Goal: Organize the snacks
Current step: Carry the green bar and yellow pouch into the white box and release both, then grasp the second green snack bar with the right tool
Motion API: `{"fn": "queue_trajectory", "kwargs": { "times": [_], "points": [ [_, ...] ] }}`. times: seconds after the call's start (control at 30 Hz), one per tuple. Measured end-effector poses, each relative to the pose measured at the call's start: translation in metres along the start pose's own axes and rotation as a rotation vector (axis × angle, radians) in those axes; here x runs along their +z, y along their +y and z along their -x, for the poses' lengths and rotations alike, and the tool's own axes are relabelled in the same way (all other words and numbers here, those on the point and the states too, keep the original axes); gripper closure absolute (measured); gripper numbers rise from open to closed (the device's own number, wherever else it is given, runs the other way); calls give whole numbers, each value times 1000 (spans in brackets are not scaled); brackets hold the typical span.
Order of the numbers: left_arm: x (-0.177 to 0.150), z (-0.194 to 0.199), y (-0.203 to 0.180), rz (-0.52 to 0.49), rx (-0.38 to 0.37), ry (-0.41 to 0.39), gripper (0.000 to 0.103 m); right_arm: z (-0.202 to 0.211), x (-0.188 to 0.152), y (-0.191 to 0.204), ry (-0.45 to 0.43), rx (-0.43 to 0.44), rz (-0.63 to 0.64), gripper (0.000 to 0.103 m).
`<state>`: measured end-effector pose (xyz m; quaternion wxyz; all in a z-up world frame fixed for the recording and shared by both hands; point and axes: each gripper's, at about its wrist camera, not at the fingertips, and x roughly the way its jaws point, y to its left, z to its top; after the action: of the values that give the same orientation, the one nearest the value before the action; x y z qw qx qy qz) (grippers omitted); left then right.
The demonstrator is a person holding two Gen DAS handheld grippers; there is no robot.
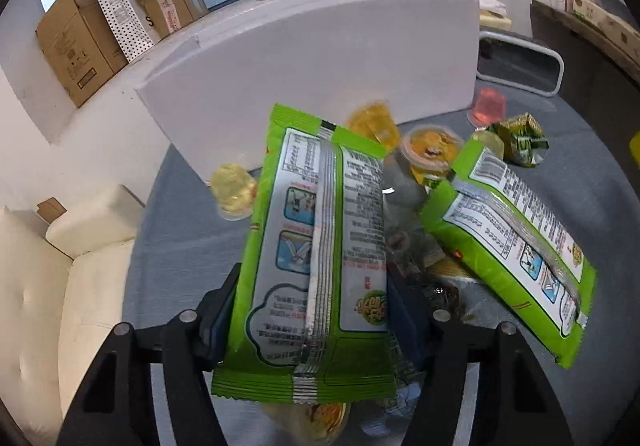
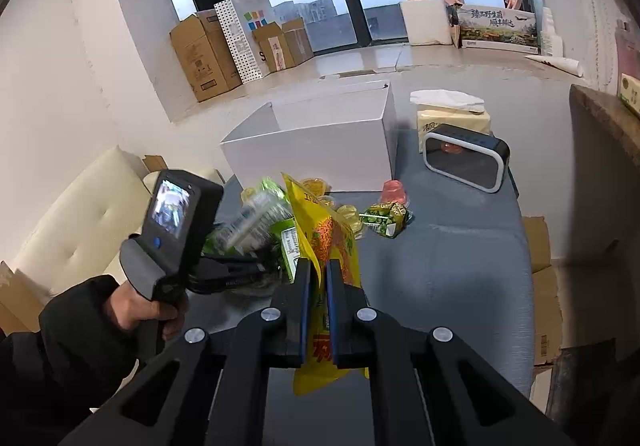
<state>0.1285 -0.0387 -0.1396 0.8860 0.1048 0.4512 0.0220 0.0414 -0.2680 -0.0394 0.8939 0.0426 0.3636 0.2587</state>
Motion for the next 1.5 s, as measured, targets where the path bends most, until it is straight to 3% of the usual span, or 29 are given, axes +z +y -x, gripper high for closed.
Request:
{"fn": "queue_trajectory", "kwargs": {
  "times": [0.3,0.57,0.77,0.8,0.9,1.07,1.17,1.2,1.27,1.3,1.33,1.4,1.5],
  "points": [
    [-5,62,41,106,-136,-137,34,-8,-1,10,7,30,11,96],
    [15,99,65,135,-163,-221,33,-27,20,16,-2,55,17,96],
    [82,86,84,130,-151,-274,33,-60,91,18,-56,67,50,96],
    [94,81,89,132,-151,-273,33,-68,106,18,-61,66,52,103],
    [134,55,102,159,-161,-262,33,-101,154,16,-62,51,51,103],
    [181,1,113,158,-157,-171,33,-161,218,6,-40,14,23,103],
    [192,-20,118,166,-159,-146,26,-182,241,-3,-35,7,-12,103],
    [195,-25,119,161,-156,-132,6,-188,246,-5,-24,-2,-25,100],
    [197,-35,117,142,-130,-113,0,-195,253,-10,1,-48,-52,63],
    [196,-37,118,138,-120,-113,0,-194,253,-12,-9,-67,-66,22],
    [195,-40,117,135,-122,-109,0,-190,253,-14,-37,-74,-76,5],
    [188,-42,118,141,-130,-104,0,-180,248,-17,-94,-92,-69,5],
    [180,-36,119,147,-141,-128,0,-171,238,-22,-95,-114,-71,5]
  ]
}}
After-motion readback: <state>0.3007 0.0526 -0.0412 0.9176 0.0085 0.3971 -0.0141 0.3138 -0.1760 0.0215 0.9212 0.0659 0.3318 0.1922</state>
